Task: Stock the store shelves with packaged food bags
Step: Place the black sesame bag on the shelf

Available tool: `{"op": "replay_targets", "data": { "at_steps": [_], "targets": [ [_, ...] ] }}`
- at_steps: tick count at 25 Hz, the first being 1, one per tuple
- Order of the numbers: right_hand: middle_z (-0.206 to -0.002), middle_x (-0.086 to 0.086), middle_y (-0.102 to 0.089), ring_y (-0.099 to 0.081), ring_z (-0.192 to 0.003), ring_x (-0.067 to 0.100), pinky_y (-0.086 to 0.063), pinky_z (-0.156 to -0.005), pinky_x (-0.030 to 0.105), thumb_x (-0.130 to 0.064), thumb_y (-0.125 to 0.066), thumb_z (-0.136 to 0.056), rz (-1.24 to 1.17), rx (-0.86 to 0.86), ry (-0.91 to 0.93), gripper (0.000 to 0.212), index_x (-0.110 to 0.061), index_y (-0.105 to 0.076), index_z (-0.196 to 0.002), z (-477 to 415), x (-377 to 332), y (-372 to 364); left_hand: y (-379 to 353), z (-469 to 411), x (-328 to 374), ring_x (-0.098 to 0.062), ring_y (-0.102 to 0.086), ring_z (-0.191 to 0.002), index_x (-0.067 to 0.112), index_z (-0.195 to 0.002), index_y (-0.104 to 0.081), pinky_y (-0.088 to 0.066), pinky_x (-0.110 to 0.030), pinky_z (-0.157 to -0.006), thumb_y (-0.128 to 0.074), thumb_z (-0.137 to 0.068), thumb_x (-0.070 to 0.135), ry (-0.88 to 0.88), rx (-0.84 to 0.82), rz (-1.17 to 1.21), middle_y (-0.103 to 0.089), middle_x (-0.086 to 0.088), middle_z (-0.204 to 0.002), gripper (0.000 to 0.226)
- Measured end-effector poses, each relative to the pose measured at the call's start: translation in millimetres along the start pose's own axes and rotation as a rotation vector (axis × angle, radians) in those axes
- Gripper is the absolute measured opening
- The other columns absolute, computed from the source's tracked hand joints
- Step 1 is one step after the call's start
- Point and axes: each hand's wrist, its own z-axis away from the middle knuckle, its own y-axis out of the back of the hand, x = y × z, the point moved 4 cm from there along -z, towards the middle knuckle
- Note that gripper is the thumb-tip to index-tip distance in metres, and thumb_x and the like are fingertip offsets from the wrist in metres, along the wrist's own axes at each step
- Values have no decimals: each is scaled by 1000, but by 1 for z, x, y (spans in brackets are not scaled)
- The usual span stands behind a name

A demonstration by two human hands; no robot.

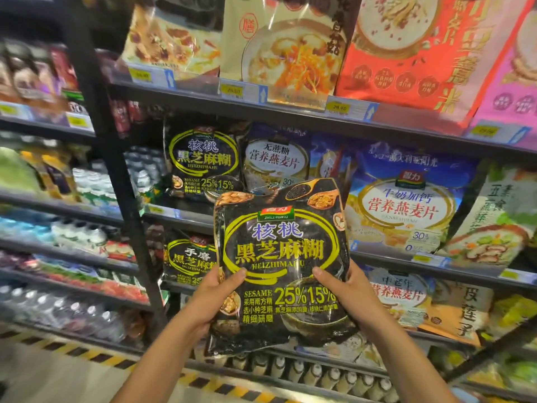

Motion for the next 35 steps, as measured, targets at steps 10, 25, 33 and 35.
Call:
{"op": "replay_targets", "data": {
  "at_steps": [10, 25, 33, 35],
  "targets": [
    [-114, -8, -80, -76, -108, 17, -59, -97, 44, -36, -83, -82, -38, 0, 81, 43, -29, -68, -122, -114, -41, -100, 111, -87, 85, -4, -66, -120, 38, -133, -58, -51, -29, -104, -70, -92, 49, -188, 13, -171, -72, 18, -127, 44],
    [-117, -16, -73, -67, -105, -7, -51, -88, 16, -23, -85, -86, 99, 110, 263, 45, -29, -65, -126, -229, -83, -213, 218, -197, 167, -9, -73, -108, 29, -135, -59, -58, -37, -94, -61, -104, 25, -380, 197, -209, -76, 12, -120, 31],
    [-110, -15, -73, -69, -102, 2, -56, -94, 33, -21, -84, -87, 189, 128, 209, 34, -32, -65, -113, -260, -74, -218, 223, -234, 153, -12, -67, -114, 34, -142, -49, -57, -32, -86, -56, -106, 28, -298, 211, -257, -67, 6, -135, 37],
    [-103, -16, -67, -67, -105, 13, -51, -89, 35, -30, -80, -90, 269, 139, 135, 25, -35, -58, -100, -258, -60, -221, 230, -242, 136, -14, -67, -111, 33, -150, -41, -57, -33, -84, -58, -105, 33, -229, 237, -299, -64, 5, -138, 48]
  ]
}}
